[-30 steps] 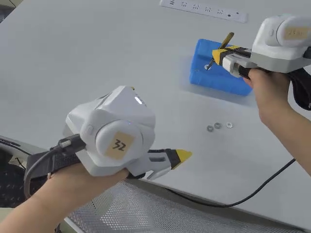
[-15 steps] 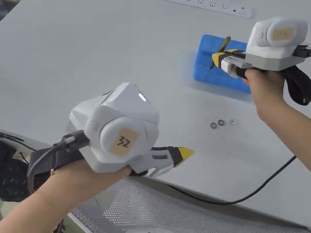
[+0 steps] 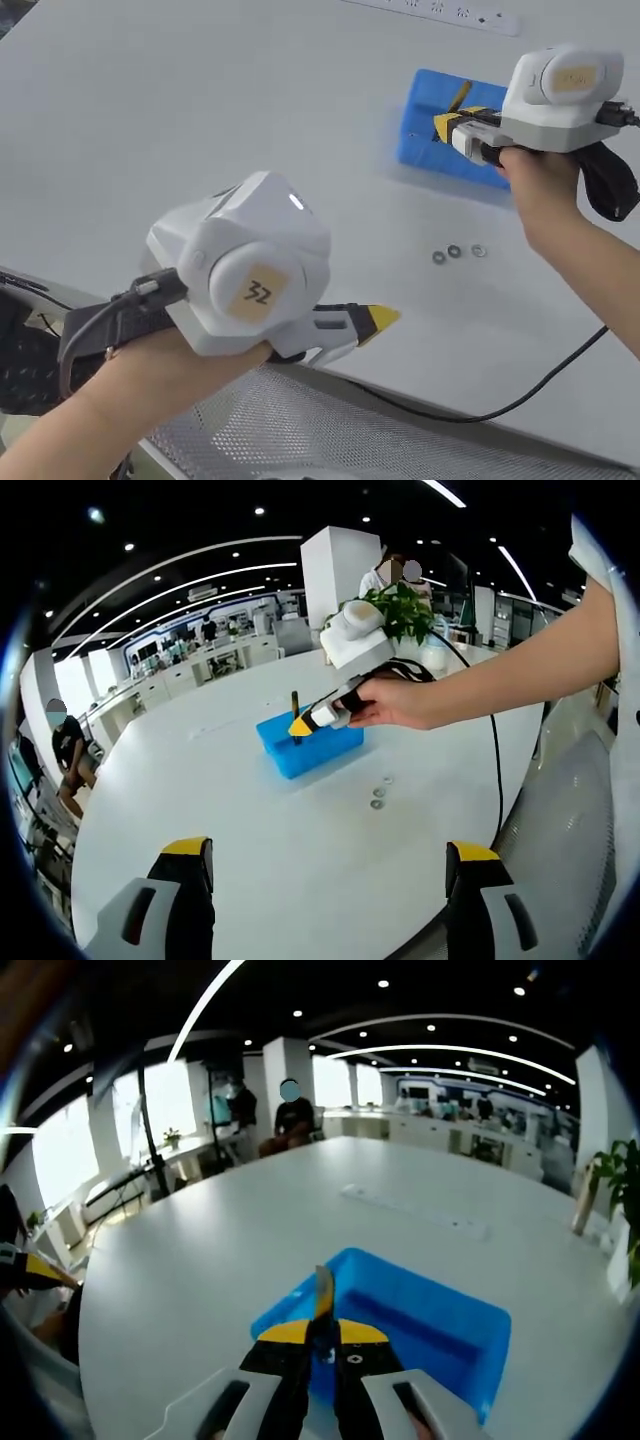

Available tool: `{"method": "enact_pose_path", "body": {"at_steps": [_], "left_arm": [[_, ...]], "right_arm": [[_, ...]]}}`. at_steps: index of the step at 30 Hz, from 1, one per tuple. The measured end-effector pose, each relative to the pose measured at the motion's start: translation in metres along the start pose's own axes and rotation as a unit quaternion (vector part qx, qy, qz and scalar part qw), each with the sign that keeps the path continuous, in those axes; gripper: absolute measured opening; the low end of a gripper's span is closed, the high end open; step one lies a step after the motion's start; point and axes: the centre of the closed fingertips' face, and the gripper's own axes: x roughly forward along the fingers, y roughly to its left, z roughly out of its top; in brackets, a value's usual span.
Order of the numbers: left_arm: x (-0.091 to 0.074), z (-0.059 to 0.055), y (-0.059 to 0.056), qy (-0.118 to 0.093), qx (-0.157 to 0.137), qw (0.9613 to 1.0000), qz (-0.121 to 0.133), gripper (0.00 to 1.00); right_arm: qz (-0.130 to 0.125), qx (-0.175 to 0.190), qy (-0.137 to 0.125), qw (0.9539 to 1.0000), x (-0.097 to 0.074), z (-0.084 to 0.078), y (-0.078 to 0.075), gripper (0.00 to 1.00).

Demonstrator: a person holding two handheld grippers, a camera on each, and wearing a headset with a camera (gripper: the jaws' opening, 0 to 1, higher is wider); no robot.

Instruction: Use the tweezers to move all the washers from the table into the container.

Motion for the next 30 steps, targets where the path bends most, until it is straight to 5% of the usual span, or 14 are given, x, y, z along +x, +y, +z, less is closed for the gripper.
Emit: {"method": "enact_pose_path", "body": {"at_steps": [9,19,24,30], "left_arm": [[-0.004,0.006,-0.001,-0.006,0.008,0.9999,0.0,0.99],[-0.006,0.011,-0.002,-0.015,0.009,0.9998,0.0,0.99],[-0.007,0.012,0.0,-0.018,0.007,0.9998,0.002,0.98],[-0.009,0.011,-0.001,-0.018,0.004,0.9998,0.0,0.98]], "right_arm": [[-0.003,-0.001,-0.014,0.9999,-0.009,0.016,-0.003,0.04],[0.007,0.022,-0.057,0.9981,-0.05,0.037,0.0,0.04],[0.018,0.013,-0.067,0.9975,-0.078,0.039,0.018,0.04],[0.024,-0.016,-0.051,0.9983,-0.093,0.017,0.045,0.04]]}}
